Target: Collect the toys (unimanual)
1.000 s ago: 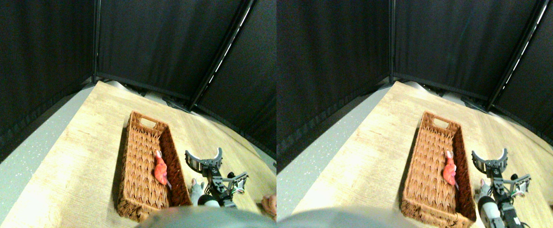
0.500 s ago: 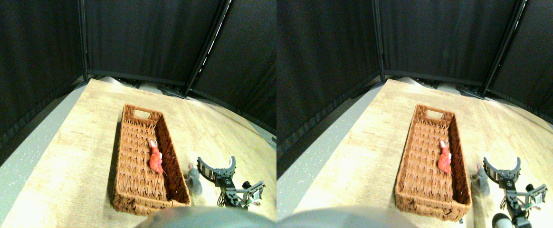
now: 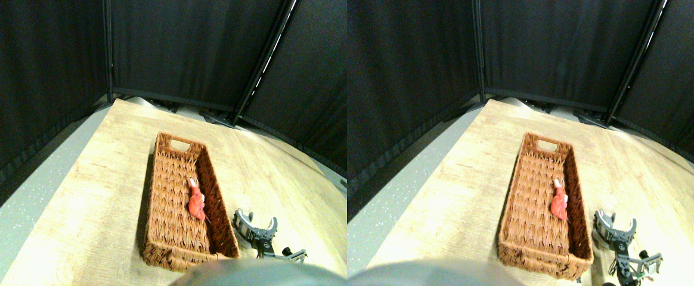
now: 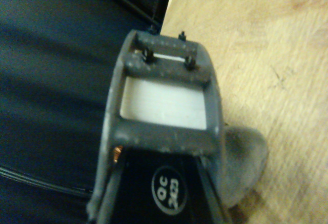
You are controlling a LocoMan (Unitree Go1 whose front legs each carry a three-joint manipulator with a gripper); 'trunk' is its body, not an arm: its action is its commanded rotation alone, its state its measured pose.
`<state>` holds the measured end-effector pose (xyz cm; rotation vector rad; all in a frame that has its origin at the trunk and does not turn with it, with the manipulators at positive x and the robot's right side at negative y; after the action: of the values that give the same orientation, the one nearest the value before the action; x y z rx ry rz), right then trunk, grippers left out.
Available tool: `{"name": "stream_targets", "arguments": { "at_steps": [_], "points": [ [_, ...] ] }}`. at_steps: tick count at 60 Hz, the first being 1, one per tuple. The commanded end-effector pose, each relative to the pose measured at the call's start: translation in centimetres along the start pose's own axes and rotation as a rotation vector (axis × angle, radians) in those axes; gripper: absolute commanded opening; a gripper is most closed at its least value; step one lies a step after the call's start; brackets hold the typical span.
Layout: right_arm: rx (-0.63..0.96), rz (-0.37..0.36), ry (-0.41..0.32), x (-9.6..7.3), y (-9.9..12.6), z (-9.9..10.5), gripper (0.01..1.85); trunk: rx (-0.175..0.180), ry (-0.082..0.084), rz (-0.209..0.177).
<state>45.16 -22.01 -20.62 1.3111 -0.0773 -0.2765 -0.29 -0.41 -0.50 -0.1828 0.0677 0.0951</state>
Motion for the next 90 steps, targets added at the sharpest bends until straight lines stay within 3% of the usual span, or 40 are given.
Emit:
{"name": "stream_targets", "arguments": {
  "at_steps": [1, 24, 30, 37, 43, 52, 57, 60, 63, 65, 69, 72, 76, 90],
  "points": [
    [0.037, 0.017, -0.035, 0.6, -0.6, 0.0, 0.85, -0.018, 0.02, 0.017],
    [0.057, -0.029, -0.09, 1.2, -2.7, 0.3, 0.9, 0.002, 0.034, 0.013],
    [0.039, -0.032, -0.103, 0.9, -2.3, 0.3, 0.71, 0.003, 0.037, 0.012],
    [0.008, 0.002, -0.147, 1.1, -1.8, 0.2, 0.13, 0.005, 0.036, 0.008],
    [-0.01, 0.011, -0.201, 1.4, -1.5, 0.2, 0.06, 0.004, 0.036, 0.007],
    [-0.014, 0.033, -0.193, 1.6, -0.8, 0.2, 0.06, 0.003, 0.031, 0.005],
    [-0.018, 0.05, -0.178, 1.8, -0.1, 0.2, 0.06, -0.004, 0.025, 0.006],
    [-0.025, 0.077, -0.107, 1.9, 0.8, 0.1, 0.06, -0.009, 0.022, 0.008],
    [-0.021, 0.066, -0.099, 1.8, 1.7, 0.0, 0.06, -0.018, 0.018, 0.009],
    [-0.057, 0.071, -0.058, 1.9, 2.6, -0.1, 0.06, -0.022, 0.016, 0.009],
    [-0.116, 0.079, -0.053, 1.9, 3.9, -0.3, 0.06, -0.033, 0.01, 0.012],
    [-0.177, 0.115, 0.004, 1.9, 5.3, -0.8, 0.06, -0.038, 0.007, 0.013],
    [-0.199, 0.105, 0.01, 1.9, 6.6, -1.2, 0.06, -0.051, 0.0, 0.017],
    [-0.245, 0.146, 0.12, 2.0, 10.1, -3.1, 0.06, -0.109, -0.015, 0.059]
  ]
}}
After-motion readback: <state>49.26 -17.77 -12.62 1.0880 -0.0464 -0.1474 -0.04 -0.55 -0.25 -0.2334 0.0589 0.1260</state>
